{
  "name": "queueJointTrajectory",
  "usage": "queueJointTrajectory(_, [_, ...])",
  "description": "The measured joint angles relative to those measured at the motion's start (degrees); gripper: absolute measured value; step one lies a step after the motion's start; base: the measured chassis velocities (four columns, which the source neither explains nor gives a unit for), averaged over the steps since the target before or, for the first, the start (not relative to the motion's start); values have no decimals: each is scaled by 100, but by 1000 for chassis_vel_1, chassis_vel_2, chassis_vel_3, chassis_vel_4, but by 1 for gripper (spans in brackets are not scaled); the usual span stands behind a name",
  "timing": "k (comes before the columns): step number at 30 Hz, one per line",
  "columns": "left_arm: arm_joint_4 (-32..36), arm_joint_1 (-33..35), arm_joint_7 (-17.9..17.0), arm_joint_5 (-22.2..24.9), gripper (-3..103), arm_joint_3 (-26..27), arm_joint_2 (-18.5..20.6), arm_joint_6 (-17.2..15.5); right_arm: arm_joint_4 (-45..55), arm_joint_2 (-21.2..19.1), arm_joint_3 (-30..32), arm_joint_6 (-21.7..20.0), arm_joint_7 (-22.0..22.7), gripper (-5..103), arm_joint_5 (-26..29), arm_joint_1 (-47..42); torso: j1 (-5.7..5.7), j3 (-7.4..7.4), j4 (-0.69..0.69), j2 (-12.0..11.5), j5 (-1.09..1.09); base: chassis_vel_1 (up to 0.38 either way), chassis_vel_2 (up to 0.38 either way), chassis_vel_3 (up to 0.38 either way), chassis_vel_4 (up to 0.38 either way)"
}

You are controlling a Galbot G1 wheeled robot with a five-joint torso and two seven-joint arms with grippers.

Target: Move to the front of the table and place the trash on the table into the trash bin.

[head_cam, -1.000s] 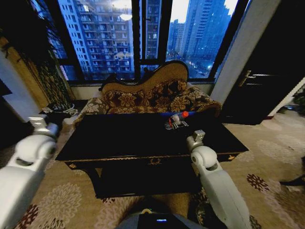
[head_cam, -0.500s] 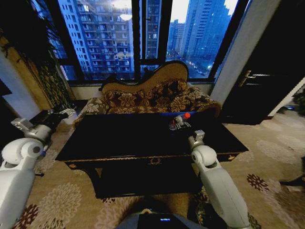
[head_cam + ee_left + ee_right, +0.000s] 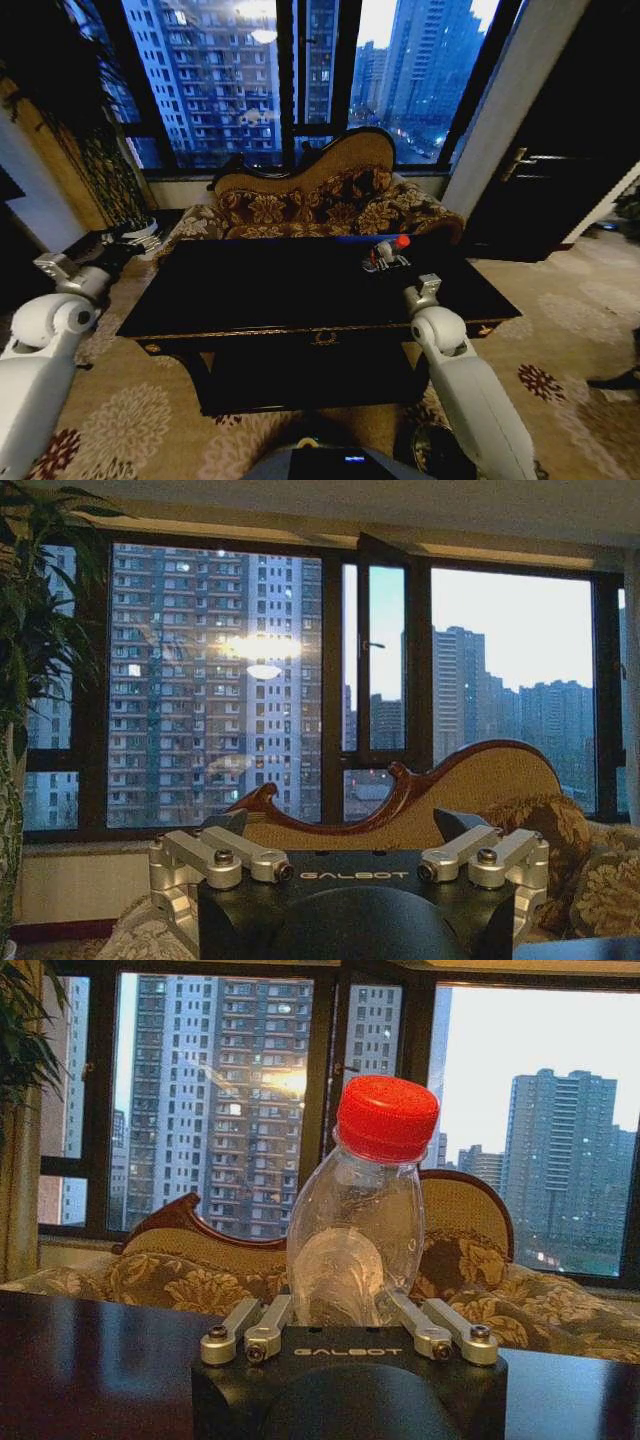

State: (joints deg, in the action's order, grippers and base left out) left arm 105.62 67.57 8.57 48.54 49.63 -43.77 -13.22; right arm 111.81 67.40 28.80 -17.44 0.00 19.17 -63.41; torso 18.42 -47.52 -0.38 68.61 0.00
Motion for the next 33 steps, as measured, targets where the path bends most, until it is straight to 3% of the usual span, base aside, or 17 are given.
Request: queueJointTrajectory(33, [211, 126, -79, -135, 100, 2, 23, 31, -70, -110, 367, 150, 0, 28, 101, -224, 0, 0, -1, 0, 0, 105, -106, -110, 103])
